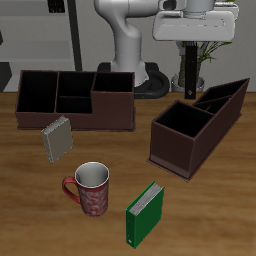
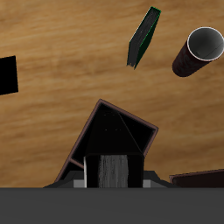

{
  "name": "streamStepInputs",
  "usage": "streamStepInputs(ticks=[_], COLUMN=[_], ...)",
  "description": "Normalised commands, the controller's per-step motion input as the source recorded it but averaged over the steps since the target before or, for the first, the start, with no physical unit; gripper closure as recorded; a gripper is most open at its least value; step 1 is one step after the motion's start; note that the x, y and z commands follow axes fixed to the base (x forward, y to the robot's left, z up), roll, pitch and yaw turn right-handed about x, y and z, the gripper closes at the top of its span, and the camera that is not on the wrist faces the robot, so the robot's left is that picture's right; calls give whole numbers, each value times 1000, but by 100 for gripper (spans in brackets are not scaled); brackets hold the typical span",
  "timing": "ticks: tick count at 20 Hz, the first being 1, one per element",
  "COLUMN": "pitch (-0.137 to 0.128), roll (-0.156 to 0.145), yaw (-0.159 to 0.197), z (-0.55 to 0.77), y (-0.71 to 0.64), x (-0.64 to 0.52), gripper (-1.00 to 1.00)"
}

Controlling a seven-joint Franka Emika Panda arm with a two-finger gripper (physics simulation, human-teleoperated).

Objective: Place the black book into the left desk caddy's right compartment

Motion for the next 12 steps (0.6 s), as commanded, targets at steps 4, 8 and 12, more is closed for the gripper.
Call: streamStepInputs(ticks=[4,8,12], pitch=[-35,-5,2], roll=[0,9,-3], yaw=[11,3,-8], z=[22,-5,-21], y=[32,32,-19], x=[74,87,63], gripper=[100,100,100])
